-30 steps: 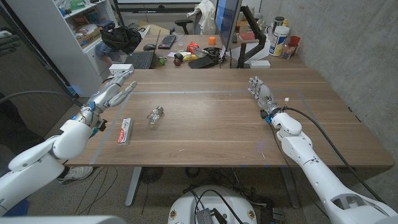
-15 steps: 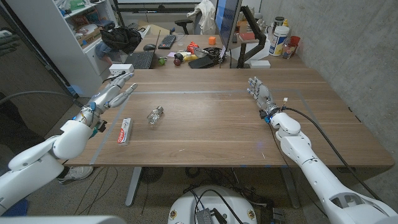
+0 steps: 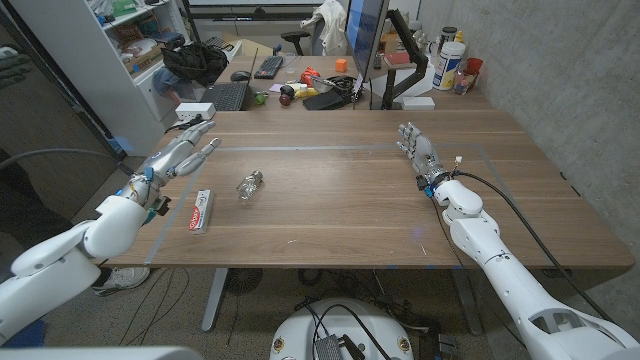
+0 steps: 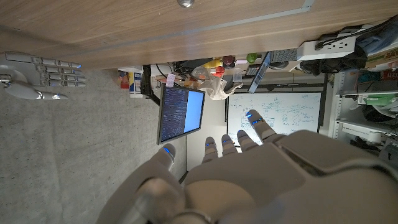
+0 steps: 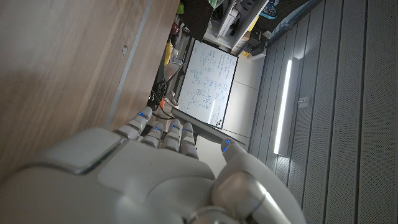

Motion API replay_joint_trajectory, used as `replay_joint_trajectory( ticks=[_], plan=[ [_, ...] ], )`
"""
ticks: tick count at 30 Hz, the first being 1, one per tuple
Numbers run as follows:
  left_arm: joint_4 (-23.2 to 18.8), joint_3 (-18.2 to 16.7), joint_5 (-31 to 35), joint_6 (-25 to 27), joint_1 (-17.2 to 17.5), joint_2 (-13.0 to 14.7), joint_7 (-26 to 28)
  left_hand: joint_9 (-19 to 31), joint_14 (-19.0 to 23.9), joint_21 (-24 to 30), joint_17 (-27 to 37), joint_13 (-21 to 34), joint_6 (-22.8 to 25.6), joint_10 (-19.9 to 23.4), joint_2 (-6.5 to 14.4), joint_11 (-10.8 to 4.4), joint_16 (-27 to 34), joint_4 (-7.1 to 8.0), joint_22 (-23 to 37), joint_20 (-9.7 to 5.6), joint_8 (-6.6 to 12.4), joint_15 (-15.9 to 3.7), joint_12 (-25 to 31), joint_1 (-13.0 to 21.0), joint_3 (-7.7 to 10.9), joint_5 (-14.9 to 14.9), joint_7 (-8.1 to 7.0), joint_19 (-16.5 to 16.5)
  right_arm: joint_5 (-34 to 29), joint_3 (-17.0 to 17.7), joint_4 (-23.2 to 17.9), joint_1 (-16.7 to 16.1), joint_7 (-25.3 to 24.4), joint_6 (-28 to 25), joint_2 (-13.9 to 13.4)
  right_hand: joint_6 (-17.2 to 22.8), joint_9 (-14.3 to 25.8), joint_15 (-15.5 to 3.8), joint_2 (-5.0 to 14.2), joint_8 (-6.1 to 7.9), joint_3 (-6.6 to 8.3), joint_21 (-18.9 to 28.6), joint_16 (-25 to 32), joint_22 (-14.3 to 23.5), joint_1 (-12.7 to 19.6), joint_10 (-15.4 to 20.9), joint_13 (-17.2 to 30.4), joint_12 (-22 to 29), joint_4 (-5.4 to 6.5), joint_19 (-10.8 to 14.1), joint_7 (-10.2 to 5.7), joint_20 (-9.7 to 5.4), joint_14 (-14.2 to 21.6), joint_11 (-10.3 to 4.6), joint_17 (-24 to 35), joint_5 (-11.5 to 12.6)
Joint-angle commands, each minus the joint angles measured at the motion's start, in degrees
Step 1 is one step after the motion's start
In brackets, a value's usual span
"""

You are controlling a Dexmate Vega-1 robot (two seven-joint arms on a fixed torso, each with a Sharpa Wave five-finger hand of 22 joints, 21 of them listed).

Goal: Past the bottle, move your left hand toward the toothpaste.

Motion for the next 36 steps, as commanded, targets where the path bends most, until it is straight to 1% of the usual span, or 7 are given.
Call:
replay_joint_trajectory(
  ticks=[1,16,26,36],
  plan=[
    [-0.63,-0.73,0.52,0.95,1.05,0.24,-0.53,0.16,-3.53,-0.17,0.06,0.12,-0.14,-0.53,5.15,-0.19,0.07,0.30,0.32,-1.75,-0.18,-1.06,-0.03,-0.84,0.30,-0.06,0.01,-3.17,0.05,-0.02,-0.31,-0.18,0.01,0.12,-0.09,0.44,0.22,-0.85,4.55,0.18,-0.18,-0.15,0.27,0.32,-0.41,0.45,0.21,0.30,0.21,0.26,-0.02,-5.90,-0.14,0.10,0.13,-0.04],
    [-1.02,-0.45,1.74,3.29,1.48,0.97,-1.35,0.17,-3.77,-0.28,0.07,0.12,-0.25,-0.60,5.17,-0.32,0.05,0.32,0.35,-1.73,-0.19,-1.02,-0.01,-0.90,0.27,-0.06,0.01,-3.46,-0.01,-0.08,-0.08,0.02,0.06,0.18,-0.18,0.45,0.22,-0.90,4.55,0.17,-0.22,-0.21,0.26,0.33,-0.42,0.45,0.21,0.29,0.21,0.28,-0.05,-5.90,-0.14,0.05,0.13,-0.04],
    [-1.07,-0.20,1.81,4.37,1.54,1.70,-2.17,0.18,-4.08,-0.46,0.10,0.12,-0.50,-0.53,5.21,-0.13,0.02,0.37,0.37,-1.28,-0.25,-0.57,0.06,-0.98,0.22,-0.05,0.07,-3.96,-0.15,-0.33,0.75,0.73,0.14,0.34,0.08,0.45,0.22,-0.87,4.58,0.17,-0.22,-0.24,0.26,0.33,-0.41,0.45,0.21,0.29,0.21,0.30,-0.05,-5.91,-0.14,0.01,0.12,-0.03],
    [-1.08,0.07,1.99,5.37,2.06,2.23,-2.54,0.19,-4.28,-0.52,0.12,0.12,-0.76,-0.59,5.18,-0.13,0.01,0.38,0.40,-1.44,-0.29,-0.61,0.07,-1.04,0.16,-0.03,-0.08,-4.15,-0.24,-0.42,1.24,1.01,0.19,0.49,0.17,0.45,0.22,-0.88,4.61,0.17,-0.23,-0.27,0.26,0.33,-0.42,0.47,0.21,0.30,0.23,0.31,-0.06,-5.91,-0.15,0.00,0.13,-0.02]
  ],
)
